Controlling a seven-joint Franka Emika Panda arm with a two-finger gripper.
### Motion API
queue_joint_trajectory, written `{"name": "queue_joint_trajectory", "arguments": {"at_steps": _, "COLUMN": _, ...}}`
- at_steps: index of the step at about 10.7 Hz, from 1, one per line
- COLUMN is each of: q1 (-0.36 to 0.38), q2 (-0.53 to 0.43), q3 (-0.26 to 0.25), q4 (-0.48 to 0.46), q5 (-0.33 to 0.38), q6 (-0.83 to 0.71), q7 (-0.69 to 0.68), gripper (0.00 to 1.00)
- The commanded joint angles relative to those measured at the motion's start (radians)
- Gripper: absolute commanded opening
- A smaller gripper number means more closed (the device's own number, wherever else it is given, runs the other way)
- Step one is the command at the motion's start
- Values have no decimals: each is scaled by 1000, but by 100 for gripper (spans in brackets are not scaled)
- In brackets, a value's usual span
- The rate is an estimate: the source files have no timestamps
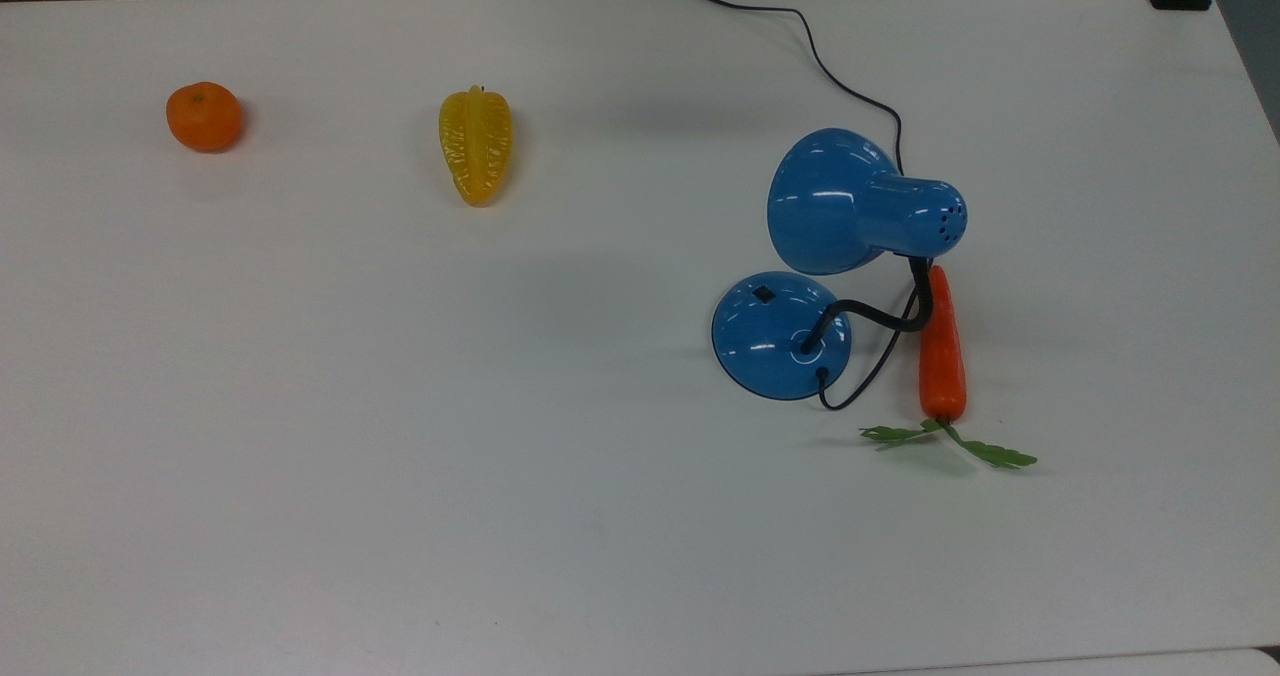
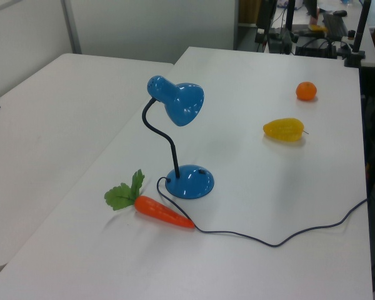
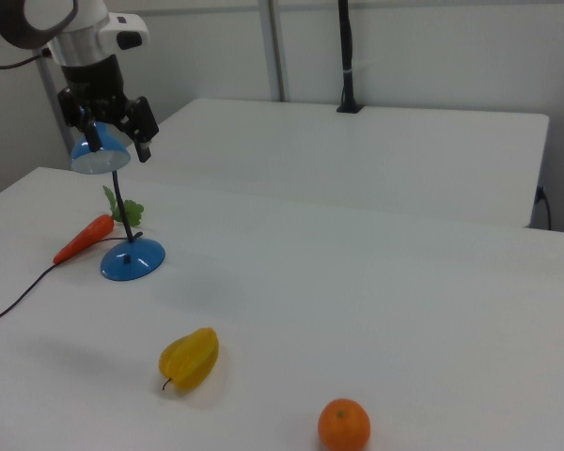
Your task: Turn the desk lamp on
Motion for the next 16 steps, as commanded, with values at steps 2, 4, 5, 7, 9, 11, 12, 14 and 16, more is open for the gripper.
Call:
{"name": "queue_joint_trajectory", "arguments": {"at_steps": 2, "q1": -10, "q2": -26, "q3": 12, "q4": -33, "q5": 2, "q6": 4, "q7": -1, "gripper": 100}}
{"name": "queue_joint_trajectory", "arguments": {"at_steps": 4, "q1": -10, "q2": -26, "q3": 12, "q4": -33, "q5": 2, "q6": 5, "q7": -1, "gripper": 100}}
{"name": "queue_joint_trajectory", "arguments": {"at_steps": 5, "q1": -12, "q2": -28, "q3": 12, "q4": -33, "q5": 2, "q6": 5, "q7": -1, "gripper": 100}}
{"name": "queue_joint_trajectory", "arguments": {"at_steps": 7, "q1": -13, "q2": -28, "q3": 12, "q4": -33, "q5": 2, "q6": 7, "q7": -1, "gripper": 87}}
{"name": "queue_joint_trajectory", "arguments": {"at_steps": 9, "q1": -13, "q2": -26, "q3": 12, "q4": -35, "q5": 2, "q6": 20, "q7": 0, "gripper": 70}}
{"name": "queue_joint_trajectory", "arguments": {"at_steps": 11, "q1": -13, "q2": -26, "q3": 12, "q4": -36, "q5": 1, "q6": 20, "q7": -1, "gripper": 48}}
{"name": "queue_joint_trajectory", "arguments": {"at_steps": 12, "q1": -12, "q2": -26, "q3": 12, "q4": -36, "q5": -2, "q6": 20, "q7": -4, "gripper": 36}}
{"name": "queue_joint_trajectory", "arguments": {"at_steps": 14, "q1": -9, "q2": -26, "q3": 12, "q4": -50, "q5": -15, "q6": 20, "q7": -67, "gripper": 11}}
{"name": "queue_joint_trajectory", "arguments": {"at_steps": 16, "q1": -7, "q2": -26, "q3": 13, "q4": -56, "q5": -15, "q6": 20, "q7": -73, "gripper": 0}}
